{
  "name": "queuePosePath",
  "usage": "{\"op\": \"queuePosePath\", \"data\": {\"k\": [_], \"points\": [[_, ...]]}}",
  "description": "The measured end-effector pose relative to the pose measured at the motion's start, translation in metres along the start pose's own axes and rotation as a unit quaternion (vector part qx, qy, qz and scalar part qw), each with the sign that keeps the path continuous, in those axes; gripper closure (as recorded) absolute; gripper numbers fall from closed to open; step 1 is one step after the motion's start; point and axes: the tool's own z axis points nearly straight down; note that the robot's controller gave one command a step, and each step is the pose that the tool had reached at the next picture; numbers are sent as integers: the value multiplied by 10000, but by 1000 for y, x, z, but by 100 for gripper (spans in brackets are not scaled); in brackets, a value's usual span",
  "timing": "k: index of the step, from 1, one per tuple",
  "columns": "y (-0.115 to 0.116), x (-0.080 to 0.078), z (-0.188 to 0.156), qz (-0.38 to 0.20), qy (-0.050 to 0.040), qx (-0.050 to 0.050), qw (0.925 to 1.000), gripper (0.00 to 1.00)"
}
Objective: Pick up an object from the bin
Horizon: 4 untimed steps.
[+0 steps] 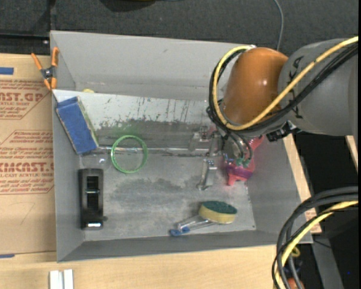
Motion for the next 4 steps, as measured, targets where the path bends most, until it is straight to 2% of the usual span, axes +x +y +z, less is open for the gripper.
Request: {"op": "queuePosePath", "data": {"k": [1, 2, 3, 4], "points": [[0, 0, 0, 0, 0, 0, 10000, 0], [-3, 6, 7, -475, -22, 4, 9989, 0], [-2, 11, 10, -1434, 12, 5, 9897, 0], [-44, 85, 66, -1093, 65, -12, 9940, 0]]}}
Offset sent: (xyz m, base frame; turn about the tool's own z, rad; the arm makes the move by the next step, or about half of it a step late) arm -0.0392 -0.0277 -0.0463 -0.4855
